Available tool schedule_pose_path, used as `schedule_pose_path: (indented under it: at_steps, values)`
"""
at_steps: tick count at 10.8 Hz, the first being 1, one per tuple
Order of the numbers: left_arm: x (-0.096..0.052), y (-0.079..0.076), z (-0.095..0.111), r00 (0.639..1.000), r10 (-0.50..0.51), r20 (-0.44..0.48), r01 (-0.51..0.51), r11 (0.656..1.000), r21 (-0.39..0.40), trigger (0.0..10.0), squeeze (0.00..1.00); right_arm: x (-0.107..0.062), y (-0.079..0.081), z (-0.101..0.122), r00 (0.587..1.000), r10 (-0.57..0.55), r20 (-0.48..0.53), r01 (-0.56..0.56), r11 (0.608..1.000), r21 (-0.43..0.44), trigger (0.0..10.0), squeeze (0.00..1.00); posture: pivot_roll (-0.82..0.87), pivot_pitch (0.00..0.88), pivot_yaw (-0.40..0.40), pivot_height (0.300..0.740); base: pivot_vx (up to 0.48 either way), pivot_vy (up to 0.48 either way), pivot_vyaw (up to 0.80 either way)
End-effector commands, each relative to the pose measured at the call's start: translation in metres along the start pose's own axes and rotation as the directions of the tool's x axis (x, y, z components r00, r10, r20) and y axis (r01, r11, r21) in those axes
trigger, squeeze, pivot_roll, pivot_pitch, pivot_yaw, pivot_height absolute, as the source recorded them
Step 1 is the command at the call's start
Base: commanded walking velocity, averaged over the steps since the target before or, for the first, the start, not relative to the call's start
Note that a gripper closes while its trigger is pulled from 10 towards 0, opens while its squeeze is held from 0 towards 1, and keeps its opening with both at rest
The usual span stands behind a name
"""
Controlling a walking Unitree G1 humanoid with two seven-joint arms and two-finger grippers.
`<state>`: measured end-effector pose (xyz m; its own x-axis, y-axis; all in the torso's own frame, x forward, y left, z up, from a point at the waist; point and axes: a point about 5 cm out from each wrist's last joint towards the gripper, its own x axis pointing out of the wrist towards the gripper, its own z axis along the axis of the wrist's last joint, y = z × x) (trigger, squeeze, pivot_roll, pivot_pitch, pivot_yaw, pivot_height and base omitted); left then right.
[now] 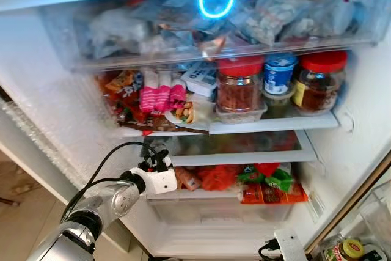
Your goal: Restocking fridge
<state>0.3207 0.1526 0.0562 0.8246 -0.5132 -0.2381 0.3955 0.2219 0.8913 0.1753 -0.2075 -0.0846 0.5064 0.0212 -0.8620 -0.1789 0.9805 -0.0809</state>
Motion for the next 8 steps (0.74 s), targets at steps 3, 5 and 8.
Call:
schedule_pose_path:
  at_steps: [3, 5, 8]
  values:
    - [-0.003, 0.002, -0.016, 0.998, -0.010, -0.068, 0.025, 0.972, 0.233, 10.0, 0.00, -0.003, 0.002, -0.021, 0.998, -0.010, -0.066, 0.015, 0.997, 0.076, 10.0, 0.00, -0.09, 0.082, 0.157, 0.644, 0.000, 0.000, 0.00]
    - [-0.003, 0.002, -0.016, 0.998, -0.003, -0.065, 0.019, 0.968, 0.249, 10.0, 0.00, -0.003, 0.002, -0.021, 0.998, -0.010, -0.065, 0.015, 0.997, 0.077, 10.0, 0.00, -0.09, 0.082, 0.157, 0.644, 0.000, 0.000, 0.00]
    - [0.016, 0.028, -0.006, 0.963, 0.232, -0.138, -0.215, 0.968, 0.129, 10.0, 0.00, -0.004, -0.004, -0.023, 0.998, -0.033, -0.051, 0.037, 0.996, 0.084, 10.0, 0.00, -0.13, 0.132, 0.136, 0.644, 0.000, 0.000, 0.00]
